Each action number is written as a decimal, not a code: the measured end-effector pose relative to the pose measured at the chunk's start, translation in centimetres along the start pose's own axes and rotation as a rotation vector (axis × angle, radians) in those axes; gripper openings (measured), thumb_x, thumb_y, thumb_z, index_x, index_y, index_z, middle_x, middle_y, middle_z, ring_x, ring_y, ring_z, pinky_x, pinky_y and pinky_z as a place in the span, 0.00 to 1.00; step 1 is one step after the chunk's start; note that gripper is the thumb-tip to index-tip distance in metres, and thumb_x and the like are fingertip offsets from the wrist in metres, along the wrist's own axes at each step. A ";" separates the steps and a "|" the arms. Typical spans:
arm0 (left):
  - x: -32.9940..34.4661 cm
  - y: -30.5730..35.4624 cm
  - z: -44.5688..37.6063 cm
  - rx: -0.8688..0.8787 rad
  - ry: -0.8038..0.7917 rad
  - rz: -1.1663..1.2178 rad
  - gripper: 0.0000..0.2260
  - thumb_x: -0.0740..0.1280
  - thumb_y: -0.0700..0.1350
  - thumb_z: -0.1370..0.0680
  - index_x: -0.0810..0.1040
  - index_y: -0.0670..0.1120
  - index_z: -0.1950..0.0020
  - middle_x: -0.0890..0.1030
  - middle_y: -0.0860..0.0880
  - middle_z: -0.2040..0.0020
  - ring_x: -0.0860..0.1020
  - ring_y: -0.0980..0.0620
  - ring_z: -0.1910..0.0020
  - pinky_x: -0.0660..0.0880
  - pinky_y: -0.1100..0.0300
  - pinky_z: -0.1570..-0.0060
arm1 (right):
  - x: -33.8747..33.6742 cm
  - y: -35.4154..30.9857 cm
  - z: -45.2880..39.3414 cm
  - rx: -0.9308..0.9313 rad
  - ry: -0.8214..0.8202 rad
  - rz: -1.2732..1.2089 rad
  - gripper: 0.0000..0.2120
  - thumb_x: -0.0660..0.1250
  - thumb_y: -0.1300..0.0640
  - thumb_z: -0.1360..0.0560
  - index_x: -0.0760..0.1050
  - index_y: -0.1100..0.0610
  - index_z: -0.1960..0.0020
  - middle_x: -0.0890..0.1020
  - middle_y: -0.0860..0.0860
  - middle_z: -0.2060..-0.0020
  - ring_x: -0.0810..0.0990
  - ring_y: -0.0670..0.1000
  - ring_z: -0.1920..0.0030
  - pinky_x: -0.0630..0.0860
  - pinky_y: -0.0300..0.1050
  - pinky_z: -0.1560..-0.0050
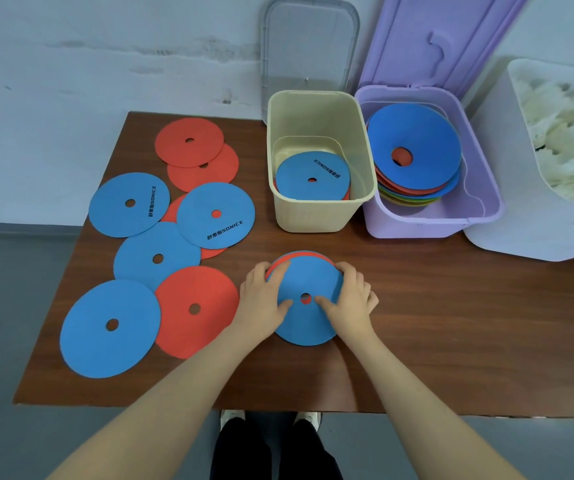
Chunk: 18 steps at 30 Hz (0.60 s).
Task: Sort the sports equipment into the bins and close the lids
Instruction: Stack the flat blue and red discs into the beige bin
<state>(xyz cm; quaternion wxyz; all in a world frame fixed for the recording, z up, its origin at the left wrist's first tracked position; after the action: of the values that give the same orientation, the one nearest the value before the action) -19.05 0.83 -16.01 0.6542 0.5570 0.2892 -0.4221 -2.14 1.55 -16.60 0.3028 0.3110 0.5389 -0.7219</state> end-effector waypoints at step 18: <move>-6.2 2.7 2.8 -0.007 0.185 -0.042 0.38 0.69 0.56 0.28 0.55 0.48 0.24 0.62 0.46 0.39 0.72 0.48 0.47 0.75 0.57 0.55 | -6.4 -3.8 1.9 -0.543 0.150 0.064 0.25 0.66 0.50 0.27 0.69 0.54 0.32 0.76 0.51 0.49 0.75 0.51 0.52 0.56 0.41 0.54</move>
<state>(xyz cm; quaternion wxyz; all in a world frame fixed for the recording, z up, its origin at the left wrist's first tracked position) -19.90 -0.39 -8.88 0.6174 0.5853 0.3615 -0.3815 -1.28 1.25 -8.95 0.3568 0.2879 0.7234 -0.5162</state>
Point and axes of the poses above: each hand's wrist, its own z-axis away from the middle knuckle, its own x-axis out of the palm, y = z × x, the point moved 6 cm from there along -z, towards the middle knuckle
